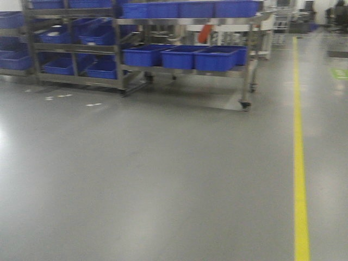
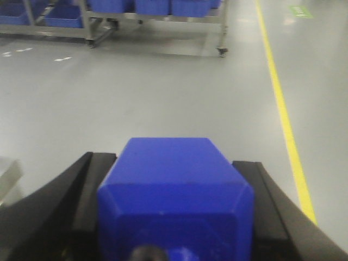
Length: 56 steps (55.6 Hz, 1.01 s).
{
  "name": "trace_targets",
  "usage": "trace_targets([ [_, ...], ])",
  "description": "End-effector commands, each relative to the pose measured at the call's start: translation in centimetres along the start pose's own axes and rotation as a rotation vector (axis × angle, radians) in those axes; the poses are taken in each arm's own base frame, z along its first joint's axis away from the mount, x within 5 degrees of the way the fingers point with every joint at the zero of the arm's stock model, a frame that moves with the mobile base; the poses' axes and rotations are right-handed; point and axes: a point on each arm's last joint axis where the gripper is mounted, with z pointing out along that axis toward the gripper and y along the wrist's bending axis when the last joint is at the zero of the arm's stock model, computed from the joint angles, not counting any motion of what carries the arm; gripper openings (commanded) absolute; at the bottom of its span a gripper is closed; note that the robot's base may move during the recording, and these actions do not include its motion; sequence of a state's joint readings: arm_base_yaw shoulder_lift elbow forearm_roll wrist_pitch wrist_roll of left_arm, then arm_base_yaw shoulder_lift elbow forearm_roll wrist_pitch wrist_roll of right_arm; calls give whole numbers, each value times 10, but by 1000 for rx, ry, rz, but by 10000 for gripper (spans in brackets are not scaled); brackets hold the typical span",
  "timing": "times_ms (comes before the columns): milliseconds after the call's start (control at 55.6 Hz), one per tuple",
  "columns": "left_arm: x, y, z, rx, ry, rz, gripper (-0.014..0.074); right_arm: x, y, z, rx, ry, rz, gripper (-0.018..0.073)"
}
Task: Pick and sort blue part to right shelf
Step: 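Drive the base away from the steel table carrying both parts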
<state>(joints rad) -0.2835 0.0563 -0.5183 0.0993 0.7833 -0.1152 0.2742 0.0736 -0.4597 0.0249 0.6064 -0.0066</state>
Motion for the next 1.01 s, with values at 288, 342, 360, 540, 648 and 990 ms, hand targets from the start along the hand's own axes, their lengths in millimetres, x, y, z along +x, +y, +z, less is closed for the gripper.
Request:
trace_targets([
  [288,-16,-1,-1,14,-100,0,242,-15,0,0,9,-90,-7,227],
  [342,-16,-1,-1,14,-100,0,242,-15,0,0,9,-90,-7,227],
  [360,-16,-1,-1,14,-100,0,242,-15,0,0,9,-90,-7,227],
  [540,-16,-1,-1,14,-100,0,242,-15,0,0,9,-90,-7,227],
  [648,-16,-1,-1,14,-100,0,242,-15,0,0,9,-90,-7,227],
  [990,-16,-1,-1,14,-98,0,242,-15,0,0,9,-90,-7,227],
])
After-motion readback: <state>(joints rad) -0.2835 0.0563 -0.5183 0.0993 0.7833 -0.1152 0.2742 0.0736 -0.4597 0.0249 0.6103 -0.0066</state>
